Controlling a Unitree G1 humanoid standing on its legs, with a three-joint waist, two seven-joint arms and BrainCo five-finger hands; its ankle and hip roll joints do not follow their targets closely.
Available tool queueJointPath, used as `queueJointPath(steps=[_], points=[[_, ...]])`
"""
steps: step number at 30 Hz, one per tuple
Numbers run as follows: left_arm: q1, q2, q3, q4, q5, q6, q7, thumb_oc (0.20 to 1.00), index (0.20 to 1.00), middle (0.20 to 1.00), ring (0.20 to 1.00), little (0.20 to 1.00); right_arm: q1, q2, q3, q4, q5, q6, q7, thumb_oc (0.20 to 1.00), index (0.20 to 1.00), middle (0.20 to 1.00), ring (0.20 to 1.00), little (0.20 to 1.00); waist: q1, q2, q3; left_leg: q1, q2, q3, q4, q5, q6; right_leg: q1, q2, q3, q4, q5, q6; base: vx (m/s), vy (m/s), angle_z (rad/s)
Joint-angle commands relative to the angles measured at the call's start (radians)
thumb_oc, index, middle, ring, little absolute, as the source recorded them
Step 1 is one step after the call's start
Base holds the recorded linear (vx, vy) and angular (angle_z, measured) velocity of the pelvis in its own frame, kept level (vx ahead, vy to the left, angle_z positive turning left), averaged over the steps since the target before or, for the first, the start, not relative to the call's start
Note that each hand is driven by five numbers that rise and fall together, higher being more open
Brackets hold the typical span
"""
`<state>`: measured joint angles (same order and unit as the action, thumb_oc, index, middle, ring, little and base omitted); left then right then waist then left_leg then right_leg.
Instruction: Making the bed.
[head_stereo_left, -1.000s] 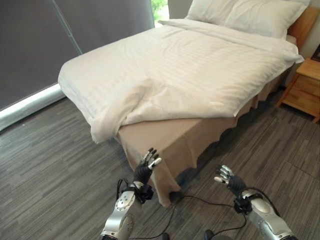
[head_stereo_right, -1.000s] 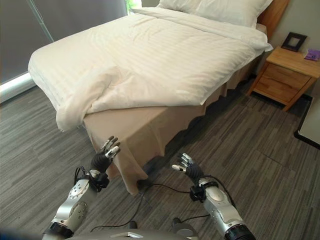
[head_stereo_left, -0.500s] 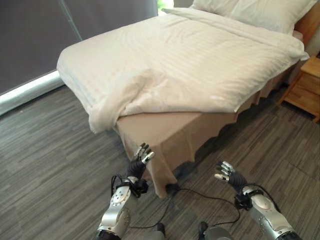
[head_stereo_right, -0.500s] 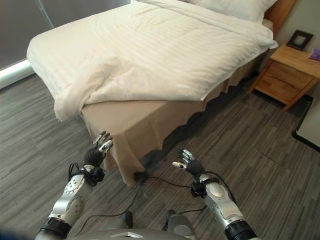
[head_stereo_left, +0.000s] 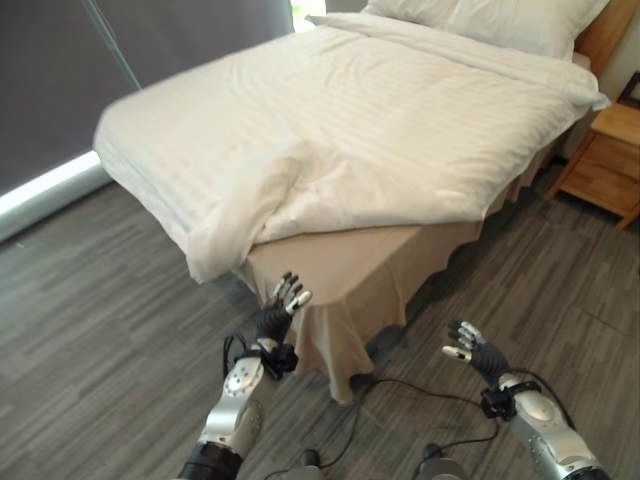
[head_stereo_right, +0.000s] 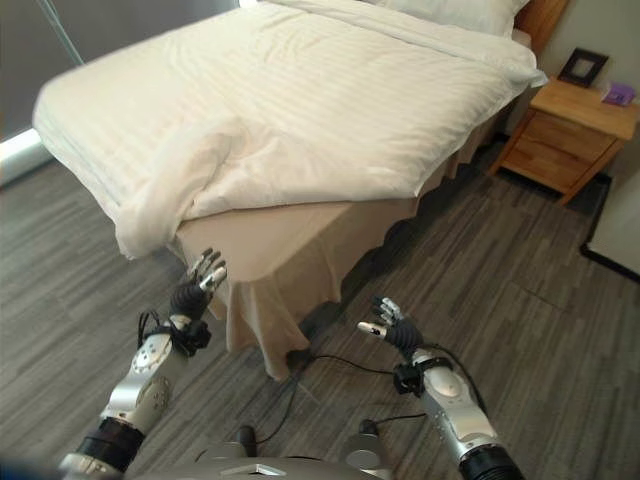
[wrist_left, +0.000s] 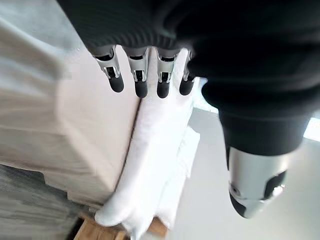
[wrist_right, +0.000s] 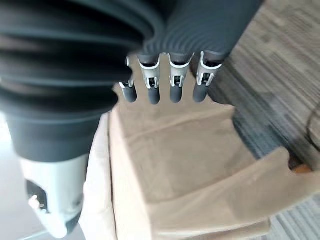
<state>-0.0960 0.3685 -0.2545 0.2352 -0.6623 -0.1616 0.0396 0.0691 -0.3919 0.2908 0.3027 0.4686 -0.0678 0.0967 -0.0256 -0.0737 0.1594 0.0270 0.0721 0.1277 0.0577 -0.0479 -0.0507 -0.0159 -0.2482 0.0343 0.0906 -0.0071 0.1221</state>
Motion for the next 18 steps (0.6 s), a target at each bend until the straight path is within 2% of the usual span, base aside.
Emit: queueJointPath(steps=[1,2,3,4,5,6,8,10,12,14,16,17,18], points=[[-0.008,0.019,-0.006,-0.079,0.016,-0.062,-0.011,1.0,1.0,1.0,1.0,1.0,-0.048,0.001,0.007,-0.015,0.035,-0.047,0.005,1.0,1.0,1.0,1.0,1.0,-0.002,0.023,-0.04,-0.073,0.028,-0.059,0.002,0.07,0.015,0.062,-0.017,-0.001,0.126,0.151,0.064,0.06,0.516,-0.18],[0.008,0.026,-0.005,-0.08,0.014,-0.056,-0.013,1.0,1.0,1.0,1.0,1.0,-0.058,0.027,0.02,-0.014,0.064,-0.044,0.014,1.0,1.0,1.0,1.0,1.0,-0.002,0.035,-0.027,-0.049,-0.004,-0.059,-0.022,0.06,0.042,0.008,-0.043,-0.001,0.208,0.25,0.06,0.04,0.362,-0.04],[0.008,0.026,-0.005,-0.08,0.014,-0.056,-0.013,1.0,1.0,1.0,1.0,1.0,-0.058,0.027,0.021,-0.014,0.064,-0.045,0.014,1.0,1.0,1.0,1.0,1.0,-0.001,0.034,-0.027,-0.048,-0.004,-0.058,-0.023,0.06,0.043,0.007,-0.044,0.0,0.209,0.25,0.061,0.04,0.42,-0.04],[0.014,0.031,-0.005,-0.079,0.017,-0.05,-0.012,1.0,1.0,1.0,1.0,1.0,-0.065,0.029,0.028,-0.013,0.058,-0.042,0.01,1.0,1.0,1.0,1.0,1.0,-0.005,0.045,-0.015,-0.04,-0.014,-0.056,-0.028,0.061,0.055,-0.014,-0.05,-0.007,0.262,0.29,0.057,0.0,0.25,-0.01],[0.017,0.036,-0.002,-0.077,0.018,-0.045,-0.014,1.0,1.0,1.0,1.0,1.0,-0.071,0.032,0.034,-0.011,0.056,-0.039,0.008,1.0,1.0,1.0,1.0,1.0,-0.01,0.058,-0.006,-0.03,-0.016,-0.06,-0.036,0.061,0.062,-0.039,-0.038,-0.003,0.309,0.285,0.05,0.08,0.425,-0.17],[0.031,0.043,0.008,-0.075,0.036,-0.036,-0.017,1.0,1.0,1.0,1.0,1.0,-0.07,0.042,0.037,-0.016,0.069,-0.036,0.013,1.0,1.0,1.0,1.0,1.0,-0.022,0.071,-0.001,0.001,-0.018,-0.066,-0.053,0.054,0.071,-0.075,0.003,0.006,0.349,0.249,0.047,0.12,0.334,-0.1],[0.037,0.043,0.011,-0.074,0.042,-0.033,-0.018,1.0,1.0,1.0,1.0,1.0,-0.066,0.042,0.038,-0.016,0.067,-0.035,0.016,1.0,1.0,1.0,1.0,1.0,-0.025,0.072,0.001,0.02,-0.022,-0.063,-0.065,0.051,0.073,-0.09,0.019,-0.013,0.344,0.222,0.044,0.1,0.18,-0.04],[0.05,0.039,0.021,-0.073,0.042,-0.03,-0.026,1.0,1.0,1.0,1.0,1.0,-0.06,0.035,0.036,-0.022,0.053,-0.034,0.02,1.0,1.0,1.0,1.0,1.0,-0.033,0.07,0.004,0.043,-0.033,-0.059,-0.084,0.051,0.077,-0.12,0.051,-0.06,0.298,0.178,0.042,0.08,0.116,-0.05],[0.055,0.031,0.03,-0.065,0.049,-0.031,-0.025,1.0,1.0,1.0,1.0,1.0,-0.049,0.028,0.031,-0.018,0.053,-0.033,0.022,1.0,1.0,1.0,1.0,1.0,-0.044,0.062,0.006,0.075,-0.052,-0.055,-0.115,0.052,0.079,-0.155,0.133,-0.117,0.192,0.101,0.029,0.09,0.088,-0.1],[0.057,0.029,0.04,-0.065,0.057,-0.038,-0.017,1.0,1.0,1.0,1.0,1.0,-0.039,0.019,0.033,-0.021,0.046,-0.035,0.028,1.0,1.0,1.0,1.0,1.0,-0.043,0.049,0.004,0.079,-0.061,-0.053,-0.116,0.047,0.075,-0.125,0.154,-0.146,0.117,0.074,0.014,0.05,-0.005,0.07],[0.074,0.015,0.05,-0.059,0.055,-0.034,-0.025,1.0,1.0,1.0,1.0,1.0,-0.033,0.017,0.036,-0.028,0.046,-0.03,0.035,1.0,1.0,1.0,1.0,1.0,-0.034,0.037,-0.012,0.075,-0.07,-0.05,-0.112,0.049,0.07,-0.058,0.149,-0.162,0.04,0.047,0.008,0.03,-0.034,0.15],[0.075,0.015,0.05,-0.059,0.056,-0.034,-0.025,1.0,1.0,1.0,1.0,1.0,-0.033,0.017,0.036,-0.028,0.046,-0.03,0.035,1.0,1.0,1.0,1.0,1.0,-0.034,0.037,-0.01,0.076,-0.069,-0.05,-0.112,0.048,0.07,-0.056,0.15,-0.162,0.038,0.048,0.008,0.05,-0.038,-0.02],[0.082,0.002,0.053,-0.048,0.054,-0.036,-0.024,1.0,1.0,1.0,1.0,1.0,-0.04,0.013,0.044,-0.014,0.046,-0.029,0.034,1.0,1.0,1.0,1.0,1.0,-0.03,0.036,-0.026,0.077,-0.07,-0.048,-0.126,0.053,0.067,-0.029,0.166,-0.133,0.005,0.035,-0.001,0.1,-0.06,-0.07]])
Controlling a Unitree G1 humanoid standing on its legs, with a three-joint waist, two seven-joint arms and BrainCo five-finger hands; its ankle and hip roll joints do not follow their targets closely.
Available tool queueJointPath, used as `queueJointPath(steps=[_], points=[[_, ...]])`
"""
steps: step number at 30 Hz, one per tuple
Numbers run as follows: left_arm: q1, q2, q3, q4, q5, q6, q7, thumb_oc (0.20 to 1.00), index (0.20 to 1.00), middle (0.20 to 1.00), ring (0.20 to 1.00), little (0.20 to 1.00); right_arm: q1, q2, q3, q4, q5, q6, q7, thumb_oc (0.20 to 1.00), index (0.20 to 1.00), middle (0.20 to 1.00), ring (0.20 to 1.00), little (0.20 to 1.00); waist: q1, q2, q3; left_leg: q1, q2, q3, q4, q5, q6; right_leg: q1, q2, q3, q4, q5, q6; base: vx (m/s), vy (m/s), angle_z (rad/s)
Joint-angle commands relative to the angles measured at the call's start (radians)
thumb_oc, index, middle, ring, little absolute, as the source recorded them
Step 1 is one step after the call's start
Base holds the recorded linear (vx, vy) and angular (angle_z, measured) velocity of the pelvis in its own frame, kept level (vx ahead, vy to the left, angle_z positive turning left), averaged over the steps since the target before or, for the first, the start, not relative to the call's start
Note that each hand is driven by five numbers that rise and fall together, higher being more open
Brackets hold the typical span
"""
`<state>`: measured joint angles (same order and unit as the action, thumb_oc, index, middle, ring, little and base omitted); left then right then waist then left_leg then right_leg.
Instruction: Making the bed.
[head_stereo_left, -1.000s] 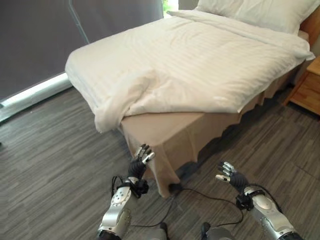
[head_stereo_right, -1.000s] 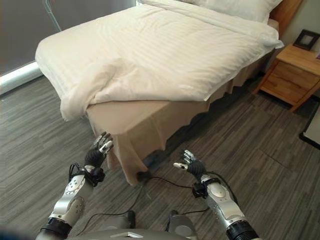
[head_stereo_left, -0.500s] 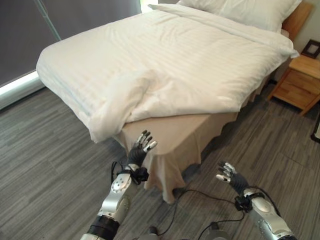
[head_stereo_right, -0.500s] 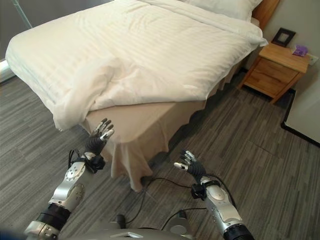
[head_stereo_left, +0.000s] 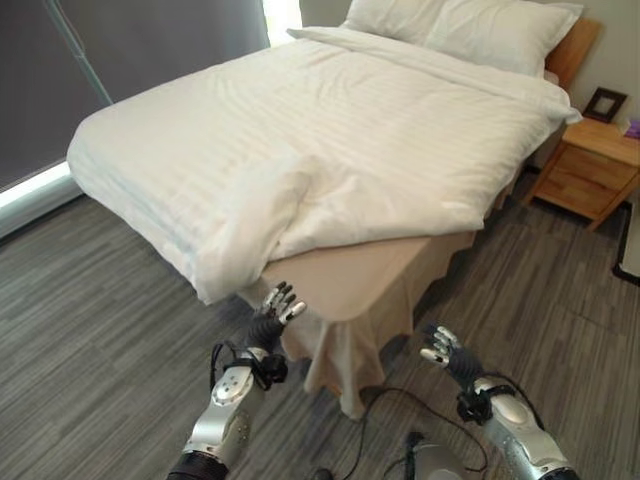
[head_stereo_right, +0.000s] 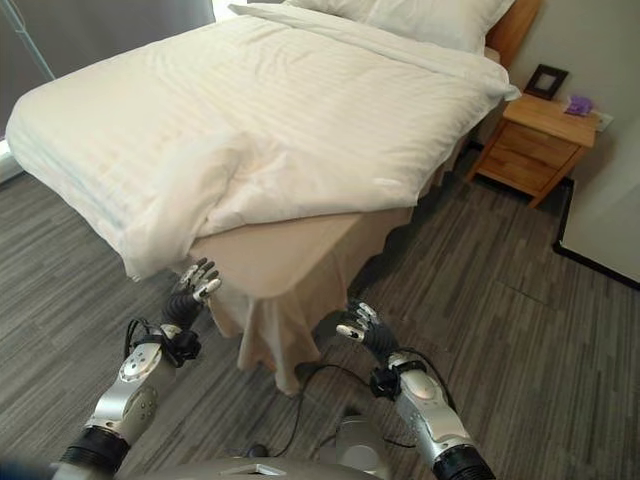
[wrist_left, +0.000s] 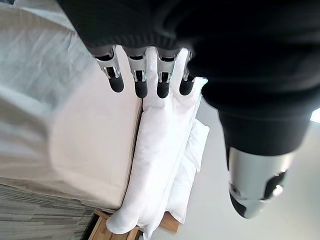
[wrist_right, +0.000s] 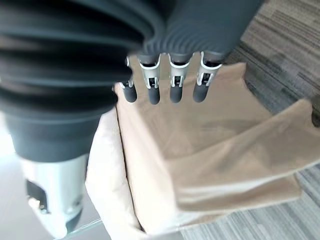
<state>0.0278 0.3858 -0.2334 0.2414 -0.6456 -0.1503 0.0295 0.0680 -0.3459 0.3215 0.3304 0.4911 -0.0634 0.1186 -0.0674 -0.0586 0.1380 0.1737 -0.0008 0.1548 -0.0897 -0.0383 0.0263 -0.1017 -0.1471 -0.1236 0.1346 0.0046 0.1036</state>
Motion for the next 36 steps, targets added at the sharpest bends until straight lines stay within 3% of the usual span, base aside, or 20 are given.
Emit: queueJointPath(steps=[1,8,18,22,23,24,28,31,36], points=[[-0.033,-0.026,0.047,-0.053,0.026,-0.052,-0.005,1.0,1.0,1.0,1.0,1.0,-0.054,-0.04,0.019,-0.04,0.02,-0.033,0.013,1.0,1.0,1.0,1.0,1.0,0.028,0.021,-0.02,-0.064,0.006,-0.062,0.012,0.044,-0.016,0.077,0.066,0.012,-0.077,0.029,0.013,0.1,-0.06,-0.19],[0.002,0.014,0.097,-0.092,0.077,-0.033,0.001,1.0,1.0,1.0,1.0,1.0,-0.031,-0.051,-0.004,-0.053,0.015,-0.027,0.013,1.0,1.0,1.0,1.0,1.0,0.03,0.028,-0.038,-0.056,0.017,-0.051,0.008,0.042,-0.039,0.134,0.082,-0.002,-0.179,0.045,0.003,0.09,-0.08,-0.07],[-0.11,0.116,0.179,-0.105,0.151,-0.057,0.047,1.0,1.0,1.0,1.0,1.0,0.036,-0.073,-0.018,-0.07,-0.012,-0.022,0.065,1.0,1.0,1.0,1.0,1.0,-0.012,0.064,-0.034,-0.06,0.029,-0.066,0.003,0.04,-0.052,0.1,0.088,0.028,-0.104,-0.004,-0.02,0.06,-0.039,0.02],[-0.173,0.146,0.193,-0.083,0.18,-0.069,0.061,1.0,1.0,1.0,1.0,1.0,0.035,-0.094,-0.022,-0.07,-0.005,-0.027,0.092,1.0,1.0,1.0,1.0,1.0,-0.02,0.037,-0.009,-0.116,0.065,-0.068,0.175,0.024,-0.084,0.108,0.099,0.049,-0.09,-0.022,-0.044,0.0,-0.134,0.0],[-0.196,0.155,0.186,-0.075,0.193,-0.069,0.063,1.0,1.0,1.0,1.0,1.0,0.033,-0.1,-0.024,-0.072,-0.003,-0.03,0.094,1.0,1.0,1.0,1.0,1.0,-0.018,0.027,0.005,-0.157,0.074,-0.073,0.255,0.044,-0.099,0.115,0.1,0.047,-0.089,-0.022,-0.051,-0.07,-0.185,-0.08],[-0.238,0.175,0.179,-0.056,0.211,-0.077,0.082,1.0,1.0,1.0,1.0,1.0,0.02,-0.116,-0.024,-0.07,-0.001,-0.032,0.088,1.0,1.0,1.0,1.0,1.0,0.0,0.012,0.031,-0.219,0.059,-0.125,0.358,0.084,-0.107,0.13,0.103,0.058,-0.087,-0.03,-0.065,-0.04,-0.131,-0.12],[-0.273,0.201,0.178,-0.017,0.217,-0.078,0.098,1.0,1.0,1.0,1.0,1.0,0.023,-0.119,-0.036,-0.065,0.015,-0.033,0.087,1.0,1.0,1.0,1.0,1.0,0.003,0.006,0.027,-0.266,0.056,-0.147,0.263,0.067,-0.094,0.157,0.095,0.07,-0.107,-0.039,-0.051,0.07,-0.018,-0.24],[-0.297,0.257,0.183,0.006,0.244,-0.079,0.104,1.0,1.0,1.0,1.0,1.0,0.066,-0.123,-0.056,-0.064,0.015,-0.04,0.097,1.0,1.0,1.0,1.0,1.0,0.012,0.019,0.021,-0.309,0.045,-0.143,0.18,0.137,-0.092,0.19,0.113,0.074,-0.128,-0.044,-0.05,0.14,0.015,-0.24],[-0.327,0.313,0.218,0.046,0.268,-0.081,0.11,1.0,1.0,1.0,1.0,1.0,0.118,-0.09,-0.072,-0.047,-0.003,-0.031,0.116,1.0,1.0,1.0,1.0,1.0,-0.006,0.042,-0.006,-0.208,0.05,-0.123,0.057,0.144,-0.09,0.216,0.122,0.101,-0.15,-0.06,-0.047,0.14,0.088,-0.42]])
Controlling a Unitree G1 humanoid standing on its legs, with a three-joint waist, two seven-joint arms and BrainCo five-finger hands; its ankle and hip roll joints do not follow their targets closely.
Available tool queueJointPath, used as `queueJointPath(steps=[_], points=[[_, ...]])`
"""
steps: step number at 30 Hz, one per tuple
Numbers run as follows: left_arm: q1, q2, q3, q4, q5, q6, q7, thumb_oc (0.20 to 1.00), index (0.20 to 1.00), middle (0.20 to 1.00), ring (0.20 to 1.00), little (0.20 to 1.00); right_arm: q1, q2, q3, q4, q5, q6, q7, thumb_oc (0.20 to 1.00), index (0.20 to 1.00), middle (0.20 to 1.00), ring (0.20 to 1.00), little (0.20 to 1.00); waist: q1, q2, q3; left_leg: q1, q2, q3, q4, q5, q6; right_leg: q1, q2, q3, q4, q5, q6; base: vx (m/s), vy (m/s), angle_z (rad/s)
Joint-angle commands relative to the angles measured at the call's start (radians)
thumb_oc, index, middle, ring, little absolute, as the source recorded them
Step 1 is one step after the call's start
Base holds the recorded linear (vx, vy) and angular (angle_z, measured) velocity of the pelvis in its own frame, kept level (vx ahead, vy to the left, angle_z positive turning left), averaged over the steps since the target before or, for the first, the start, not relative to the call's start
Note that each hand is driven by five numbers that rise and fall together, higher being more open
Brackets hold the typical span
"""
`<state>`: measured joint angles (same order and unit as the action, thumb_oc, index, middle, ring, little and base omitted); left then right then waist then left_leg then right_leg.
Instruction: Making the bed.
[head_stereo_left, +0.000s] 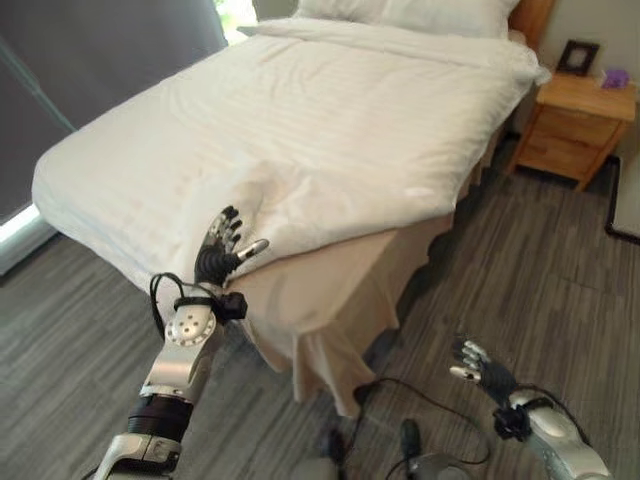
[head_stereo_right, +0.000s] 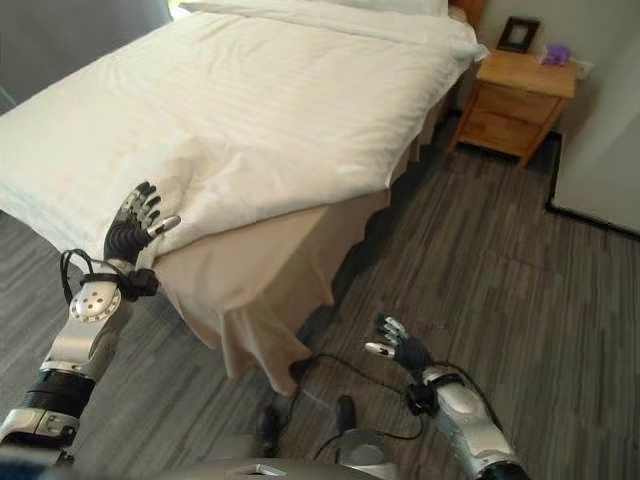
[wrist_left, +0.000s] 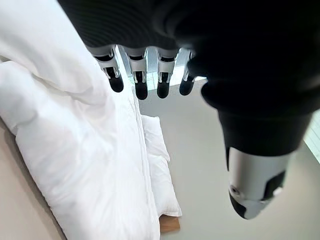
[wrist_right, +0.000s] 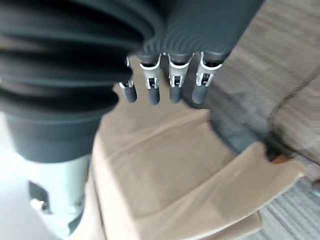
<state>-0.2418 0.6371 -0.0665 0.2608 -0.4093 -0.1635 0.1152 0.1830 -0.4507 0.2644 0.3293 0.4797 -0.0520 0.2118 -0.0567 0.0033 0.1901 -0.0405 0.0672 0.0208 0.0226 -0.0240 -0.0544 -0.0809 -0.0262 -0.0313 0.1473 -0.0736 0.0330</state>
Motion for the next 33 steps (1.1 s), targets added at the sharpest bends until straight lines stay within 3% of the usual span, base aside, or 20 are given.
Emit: queueJointPath(steps=[1,9,13,15,17,21,26,33], points=[[-0.065,0.075,0.052,0.041,0.03,-0.066,0.026,1.0,1.0,1.0,1.0,1.0,0.016,0.02,-0.016,-0.046,0.016,-0.038,0.029,1.0,1.0,1.0,1.0,1.0,-0.019,-0.018,-0.064,0.022,-0.018,0.018,-0.071,0.13,-0.008,0.199,-0.001,0.008,-0.171,0.018,0.027,0.12,0.064,0.06],[-0.082,0.169,0.072,0.116,0.08,-0.04,0.039,1.0,1.0,1.0,1.0,1.0,0.029,0.028,0.004,-0.043,0.01,-0.02,0.053,1.0,1.0,1.0,1.0,1.0,-0.019,-0.019,-0.071,0.057,-0.022,0.035,-0.102,0.116,0.002,0.208,-0.01,0.008,-0.198,0.024,0.038,0.05,0.029,-0.01],[-0.171,0.268,0.045,0.206,0.143,-0.007,0.044,1.0,1.0,1.0,1.0,1.0,0.028,0.01,0.008,-0.05,0.002,-0.016,0.065,1.0,1.0,1.0,1.0,1.0,-0.021,-0.022,-0.061,0.042,-0.02,0.039,-0.103,0.115,0.002,0.191,-0.009,0.004,-0.204,0.028,0.043,-0.01,0.002,0.01],[-0.35,0.385,-0.049,0.341,0.251,0.036,0.058,1.0,1.0,1.0,1.0,1.0,0.023,-0.018,0.015,-0.048,0.001,-0.014,0.068,1.0,1.0,1.0,1.0,1.0,-0.033,-0.022,-0.036,0.003,-0.016,0.039,-0.099,0.12,0.001,0.149,-0.008,0.0,-0.2,0.035,0.049,-0.11,0.0,0.02],[-0.505,0.438,-0.138,0.46,0.268,0.051,0.069,1.0,1.0,1.0,1.0,1.0,0.019,-0.034,0.019,-0.039,0.007,-0.011,0.065,1.0,1.0,1.0,1.0,1.0,-0.042,-0.025,-0.01,-0.034,-0.01,0.04,-0.095,0.127,0.0,0.111,-0.007,-0.002,-0.194,0.042,0.052,-0.14,0.005,0.14],[-0.834,0.471,-0.342,0.73,0.261,0.067,0.075,1.0,1.0,1.0,1.0,1.0,0.019,-0.042,0.035,-0.027,0.025,-0.013,0.063,1.0,1.0,1.0,1.0,1.0,-0.057,-0.037,0.032,-0.101,-0.002,0.044,-0.096,0.141,-0.002,0.035,-0.006,-0.002,-0.192,0.069,0.06,-0.1,0.023,0.0],[-1.078,0.479,-0.457,0.939,0.216,0.08,0.071,1.0,1.0,1.0,1.0,1.0,0.001,-0.041,0.073,-0.019,0.069,-0.013,0.057,1.0,1.0,1.0,1.0,1.0,-0.074,-0.057,0.074,-0.175,0.007,0.057,-0.095,0.153,-0.005,-0.044,-0.008,0.007,-0.205,0.101,0.07,-0.03,0.045,-0.09],[-1.182,0.498,-0.445,1.02,0.11,0.078,0.109,1.0,1.0,1.0,1.0,1.0,-0.036,-0.039,0.084,-0.019,0.106,-0.037,0.022,1.0,1.0,1.0,1.0,1.0,-0.091,-0.081,0.123,-0.256,0.008,0.075,-0.095,0.158,-0.004,-0.128,-0.015,0.019,-0.219,0.135,0.084,-0.01,0.048,-0.11]])
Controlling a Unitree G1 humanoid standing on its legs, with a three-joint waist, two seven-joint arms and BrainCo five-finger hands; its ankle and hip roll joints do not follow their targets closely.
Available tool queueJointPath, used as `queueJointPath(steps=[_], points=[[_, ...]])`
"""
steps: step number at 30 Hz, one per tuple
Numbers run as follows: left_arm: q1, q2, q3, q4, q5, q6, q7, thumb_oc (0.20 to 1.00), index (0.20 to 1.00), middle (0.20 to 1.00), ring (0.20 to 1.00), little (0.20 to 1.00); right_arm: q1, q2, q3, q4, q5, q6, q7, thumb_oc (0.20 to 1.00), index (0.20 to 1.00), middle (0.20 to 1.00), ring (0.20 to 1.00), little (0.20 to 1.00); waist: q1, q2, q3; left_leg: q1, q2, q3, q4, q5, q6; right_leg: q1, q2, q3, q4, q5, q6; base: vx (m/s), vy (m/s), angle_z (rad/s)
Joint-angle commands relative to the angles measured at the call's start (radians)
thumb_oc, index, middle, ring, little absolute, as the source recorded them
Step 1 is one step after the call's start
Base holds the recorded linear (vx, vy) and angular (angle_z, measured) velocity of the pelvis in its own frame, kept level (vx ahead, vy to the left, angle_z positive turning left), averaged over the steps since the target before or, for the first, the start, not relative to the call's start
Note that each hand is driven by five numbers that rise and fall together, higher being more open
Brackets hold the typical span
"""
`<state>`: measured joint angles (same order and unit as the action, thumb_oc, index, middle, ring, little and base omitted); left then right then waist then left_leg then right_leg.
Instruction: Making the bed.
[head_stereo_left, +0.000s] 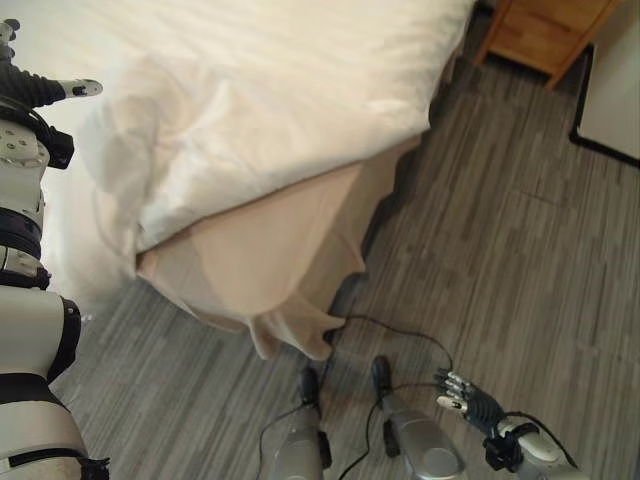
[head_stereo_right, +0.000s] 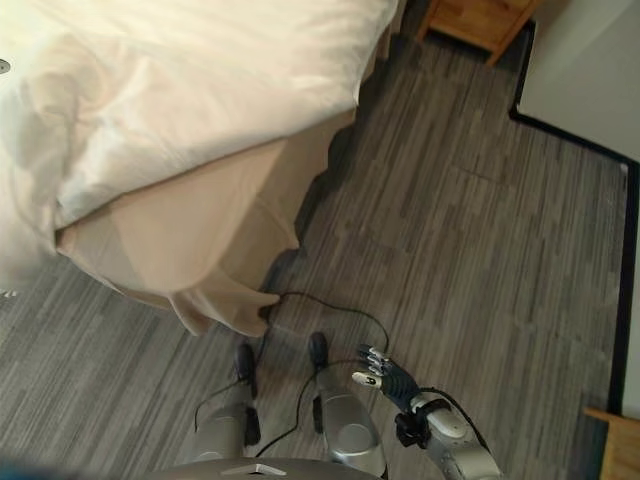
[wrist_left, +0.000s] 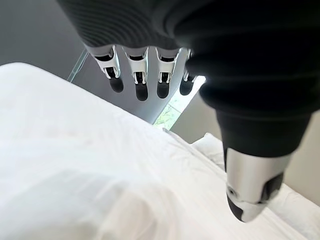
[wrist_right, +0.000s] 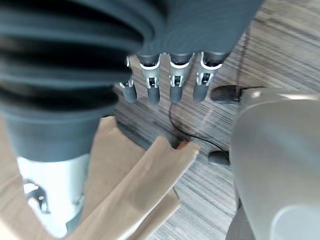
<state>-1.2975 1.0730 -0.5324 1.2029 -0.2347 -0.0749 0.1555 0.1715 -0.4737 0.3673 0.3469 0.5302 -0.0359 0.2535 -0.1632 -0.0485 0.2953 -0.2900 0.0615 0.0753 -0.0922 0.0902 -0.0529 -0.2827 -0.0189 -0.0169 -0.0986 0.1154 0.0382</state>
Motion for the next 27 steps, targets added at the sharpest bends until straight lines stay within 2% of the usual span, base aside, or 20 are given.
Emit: queueJointPath(steps=[1,7,10,15,16,19,20,21,22,23,27], points=[[-0.158,0.071,0.022,0.092,-0.094,-0.014,0.09,1.0,1.0,1.0,1.0,1.0,-0.029,-0.015,-0.019,-0.037,0.061,-0.059,-0.031,1.0,1.0,1.0,1.0,1.0,0.011,-0.037,0.028,-0.035,0.015,0.025,0.021,0.046,-0.006,0.046,-0.022,0.008,0.023,-0.044,0.081,-0.02,0.045,-0.06],[-0.185,0.112,0.052,0.085,-0.144,-0.028,0.198,1.0,1.0,1.0,1.0,1.0,-0.036,0.005,-0.011,-0.006,0.069,-0.085,-0.078,1.0,1.0,1.0,1.0,1.0,0.009,-0.061,0.054,-0.121,0.016,0.023,0.022,0.05,-0.004,-0.026,-0.031,0.004,0.018,-0.027,0.093,0.0,0.018,-0.09],[-0.186,0.123,0.049,0.094,-0.14,-0.029,0.21,1.0,1.0,1.0,1.0,1.0,-0.057,-0.003,-0.002,-0.01,0.081,-0.105,-0.084,1.0,1.0,1.0,1.0,1.0,0.005,-0.067,0.062,-0.159,0.016,0.022,0.022,0.051,-0.004,-0.059,-0.035,-0.001,0.016,-0.023,0.095,0.0,0.007,-0.02],[-0.18,0.103,0.021,0.136,-0.13,-0.011,0.144,1.0,1.0,1.0,1.0,1.0,-0.118,-0.014,0.016,-0.023,0.094,-0.119,-0.094,1.0,1.0,1.0,1.0,1.0,-0.006,-0.076,0.088,-0.223,0.011,0.017,0.023,0.059,-0.004,-0.114,-0.036,-0.004,0.013,-0.003,0.1,-0.04,0.02,0.01],[-0.156,0.088,0.001,0.149,-0.103,0.003,0.081,1.0,1.0,1.0,1.0,1.0,-0.132,-0.012,0.018,-0.031,0.097,-0.119,-0.095,1.0,1.0,1.0,1.0,1.0,-0.01,-0.079,0.098,-0.242,0.01,0.015,0.021,0.062,-0.004,-0.133,-0.034,-0.005,0.011,0.004,0.103,0.0,0.0,0.0],[-0.141,0.081,0.005,0.157,-0.095,0.008,0.061,1.0,1.0,1.0,1.0,1.0,-0.132,-0.011,0.017,-0.035,0.095,-0.117,-0.094,1.0,1.0,1.0,1.0,1.0,-0.013,-0.08,0.101,-0.248,0.009,0.015,0.019,0.063,-0.005,-0.141,-0.031,-0.005,0.011,0.007,0.103,0.0,0.0,0.0],[-0.126,0.061,-0.014,0.162,-0.058,0.017,0.027,1.0,1.0,1.0,1.0,1.0,-0.127,-0.004,0.021,-0.039,0.092,-0.113,-0.089,1.0,1.0,1.0,1.0,1.0,-0.018,-0.085,0.109,-0.257,0.01,0.013,0.018,0.066,-0.005,-0.152,-0.027,-0.005,0.011,0.01,0.105,0.0,0.0,0.0],[-0.124,0.052,-0.021,0.157,-0.039,0.018,0.023,0.824,0.824,0.824,0.824,0.824,-0.125,-0.002,0.023,-0.041,0.09,-0.111,-0.085,1.0,1.0,1.0,1.0,1.0,-0.019,-0.087,0.111,-0.259,0.011,0.012,0.019,0.067,-0.005,-0.156,-0.026,-0.003,0.011,0.013,0.105,0.0,0.0,0.0],[-0.124,0.052,-0.021,0.157,-0.038,0.018,0.023,0.2,0.2,0.2,0.2,0.2,-0.124,-0.002,0.023,-0.041,0.089,-0.111,-0.085,1.0,1.0,1.0,1.0,1.0,-0.019,-0.087,0.11,-0.26,0.011,0.012,0.019,0.067,-0.005,-0.157,-0.026,-0.002,0.011,0.013,0.105,0.0,0.0,0.0],[-0.103,0.027,-0.049,0.147,0.02,0.025,-0.008,0.2,0.2,0.2,0.2,0.2,-0.116,0.0,0.026,-0.037,0.081,-0.103,-0.076,1.0,1.0,1.0,1.0,1.0,-0.021,-0.09,0.111,-0.257,0.01,0.013,0.018,0.064,-0.002,-0.159,-0.024,0.003,0.011,0.014,0.106,0.0,0.0,0.0],[-0.125,-0.023,-0.108,0.081,0.09,0.012,-0.018,0.2,0.2,0.2,0.2,0.2,-0.114,-0.01,0.036,-0.031,0.076,-0.097,-0.056,1.0,1.0,1.0,1.0,1.0,-0.026,-0.086,0.107,-0.24,0.008,0.015,0.016,0.062,-0.001,-0.147,-0.022,0.008,0.011,0.006,0.104,0.0,0.008,-0.01]])
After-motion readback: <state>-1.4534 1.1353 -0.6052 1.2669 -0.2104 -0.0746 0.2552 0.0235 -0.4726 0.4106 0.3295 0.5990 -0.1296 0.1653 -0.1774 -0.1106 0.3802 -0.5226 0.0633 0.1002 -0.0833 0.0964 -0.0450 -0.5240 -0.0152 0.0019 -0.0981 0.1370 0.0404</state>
